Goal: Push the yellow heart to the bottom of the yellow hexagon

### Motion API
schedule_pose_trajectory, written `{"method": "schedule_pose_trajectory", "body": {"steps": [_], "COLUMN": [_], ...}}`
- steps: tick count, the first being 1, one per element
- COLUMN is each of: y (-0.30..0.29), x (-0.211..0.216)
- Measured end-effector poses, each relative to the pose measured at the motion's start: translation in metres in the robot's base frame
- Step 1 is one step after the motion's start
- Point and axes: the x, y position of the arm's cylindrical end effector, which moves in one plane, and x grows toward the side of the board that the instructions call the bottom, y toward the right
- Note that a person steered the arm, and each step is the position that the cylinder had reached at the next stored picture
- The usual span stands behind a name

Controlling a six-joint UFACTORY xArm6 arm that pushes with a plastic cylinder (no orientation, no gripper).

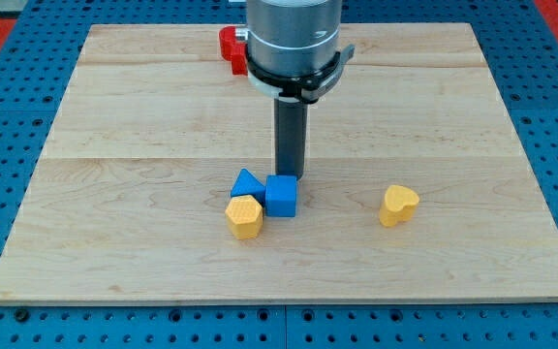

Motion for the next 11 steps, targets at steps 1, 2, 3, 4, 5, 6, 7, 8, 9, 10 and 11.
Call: {"method": "schedule_pose_trajectory", "body": {"steps": [1, 2, 3, 4, 5, 6, 7, 8, 9, 10, 11], "y": [0.024, 0.131, 0.212, 0.162, 0.140, 0.122, 0.068, 0.010, 0.029, 0.076, 0.075], "x": [0.001, 0.006, 0.017, 0.023, 0.045, 0.051, 0.051, 0.051, 0.059, 0.075, 0.088]}}
